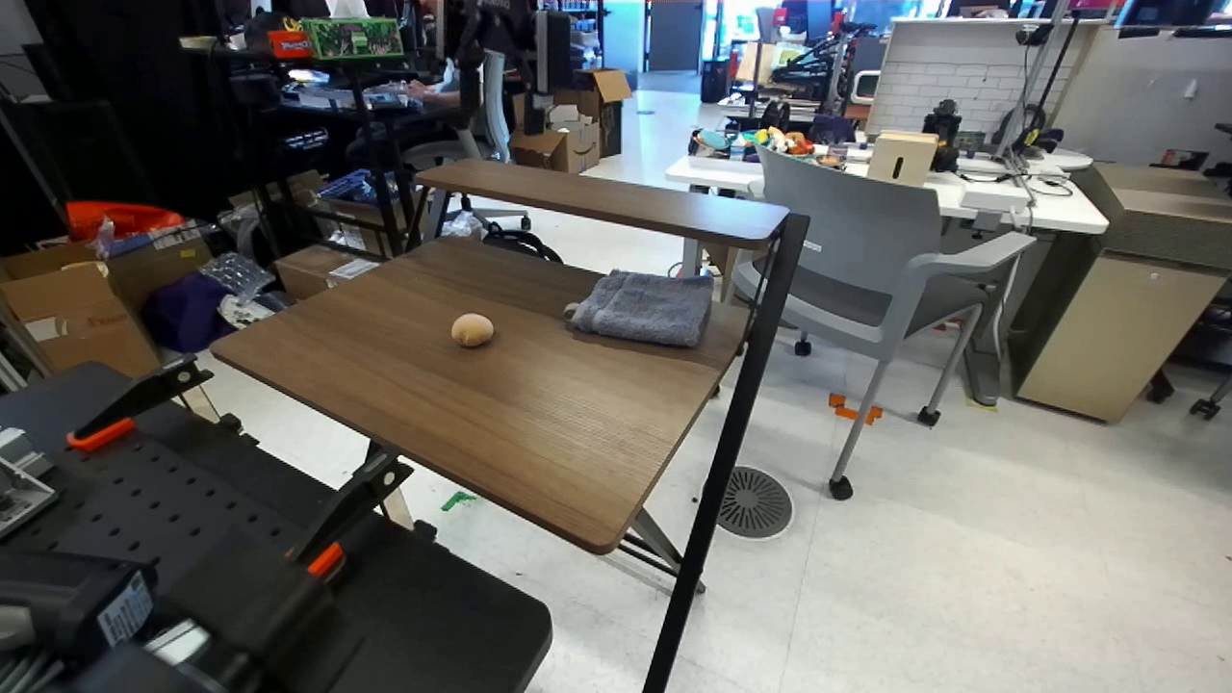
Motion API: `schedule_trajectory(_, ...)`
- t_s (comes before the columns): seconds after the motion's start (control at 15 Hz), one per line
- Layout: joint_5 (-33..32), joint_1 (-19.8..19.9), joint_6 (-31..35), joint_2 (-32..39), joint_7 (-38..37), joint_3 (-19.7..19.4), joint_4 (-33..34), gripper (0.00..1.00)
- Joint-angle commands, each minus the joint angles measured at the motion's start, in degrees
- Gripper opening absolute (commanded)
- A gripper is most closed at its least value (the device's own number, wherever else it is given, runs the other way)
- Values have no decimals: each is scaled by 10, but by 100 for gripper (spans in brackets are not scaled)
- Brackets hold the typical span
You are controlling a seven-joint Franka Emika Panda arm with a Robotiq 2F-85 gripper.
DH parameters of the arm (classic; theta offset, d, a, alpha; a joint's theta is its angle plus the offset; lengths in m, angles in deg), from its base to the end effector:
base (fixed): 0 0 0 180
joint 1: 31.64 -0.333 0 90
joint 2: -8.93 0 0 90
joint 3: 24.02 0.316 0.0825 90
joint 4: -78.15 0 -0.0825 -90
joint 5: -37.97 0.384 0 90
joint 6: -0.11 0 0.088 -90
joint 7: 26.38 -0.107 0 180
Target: Move the cookie to the left, use the grey towel to wipe the tabletop
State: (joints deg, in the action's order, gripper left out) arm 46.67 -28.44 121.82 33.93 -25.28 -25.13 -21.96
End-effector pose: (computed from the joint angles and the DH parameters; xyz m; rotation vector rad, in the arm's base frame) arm 0.6504 -0.0412 0.3195 -3.0122 0.2084 0.0805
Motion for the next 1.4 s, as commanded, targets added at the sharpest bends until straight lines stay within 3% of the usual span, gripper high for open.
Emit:
schedule_trajectory(0.0,0,-16,17,102,-25,13,79,100)
schedule_trajectory(0.2,-3,-28,-39,180,-25,29,149,100)
schedule_trajectory(0.4,-16,-42,-138,250,-33,31,221,100)
schedule_trajectory(0.8,-48,-55,-216,331,-81,6,300,100)
schedule_trajectory(0.87,-41,-54,-175,304,-67,16,253,100)
schedule_trajectory(1.33,-44,-51,-194,324,-74,10,281,100)
